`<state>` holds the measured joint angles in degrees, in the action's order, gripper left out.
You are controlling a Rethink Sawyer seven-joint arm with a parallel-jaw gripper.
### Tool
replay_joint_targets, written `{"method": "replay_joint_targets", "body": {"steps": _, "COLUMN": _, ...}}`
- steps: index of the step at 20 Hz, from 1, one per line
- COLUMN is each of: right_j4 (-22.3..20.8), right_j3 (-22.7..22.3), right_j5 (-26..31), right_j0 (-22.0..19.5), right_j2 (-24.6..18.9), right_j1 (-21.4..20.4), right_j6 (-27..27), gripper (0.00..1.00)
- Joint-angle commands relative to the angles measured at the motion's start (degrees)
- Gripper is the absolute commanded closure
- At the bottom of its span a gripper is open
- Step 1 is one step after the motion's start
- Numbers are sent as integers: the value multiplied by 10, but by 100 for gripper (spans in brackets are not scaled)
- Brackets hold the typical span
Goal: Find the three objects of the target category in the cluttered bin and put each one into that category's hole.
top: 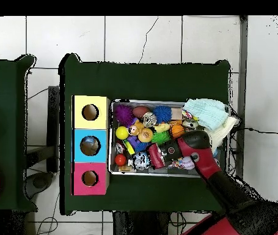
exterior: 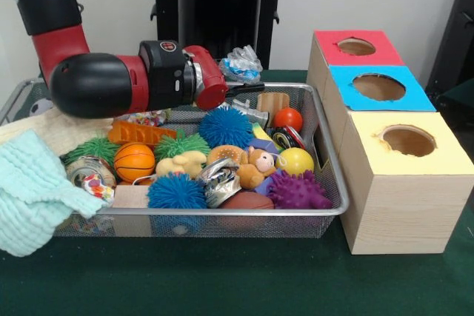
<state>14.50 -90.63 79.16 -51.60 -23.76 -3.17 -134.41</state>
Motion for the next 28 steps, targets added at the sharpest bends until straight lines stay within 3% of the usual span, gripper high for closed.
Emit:
{"method": "replay_joint_targets", "body": {"steps": 1, "right_j4": -22, "right_j3": 21, "right_j5": 8, "right_j0": 3, "right_j2": 5, "right_j1": 30, "right_j6": 32, "gripper": 0}}
{"method": "replay_joint_targets", "body": {"steps": 7, "right_j4": -20, "right_j3": 12, "right_j5": 13, "right_j0": -1, "right_j2": 1, "right_j1": 21, "right_j6": 26, "gripper": 0}}
{"method": "replay_joint_targets", "body": {"steps": 8, "right_j4": -27, "right_j3": 128, "right_j5": 26, "right_j0": 21, "right_j2": 16, "right_j1": 125, "right_j6": 42, "gripper": 0}}
{"method": "replay_joint_targets", "body": {"steps": 17, "right_j4": -24, "right_j3": 79, "right_j5": 3, "right_j0": 20, "right_j2": 6, "right_j1": 83, "right_j6": 36, "gripper": 0}}
{"method": "replay_joint_targets", "body": {"steps": 22, "right_j4": -28, "right_j3": 87, "right_j5": -3, "right_j0": 24, "right_j2": 7, "right_j1": 86, "right_j6": 40, "gripper": 0}}
{"method": "replay_joint_targets", "body": {"steps": 28, "right_j4": -11, "right_j3": 41, "right_j5": -7, "right_j0": 21, "right_j2": -6, "right_j1": 44, "right_j6": 21, "gripper": 0}}
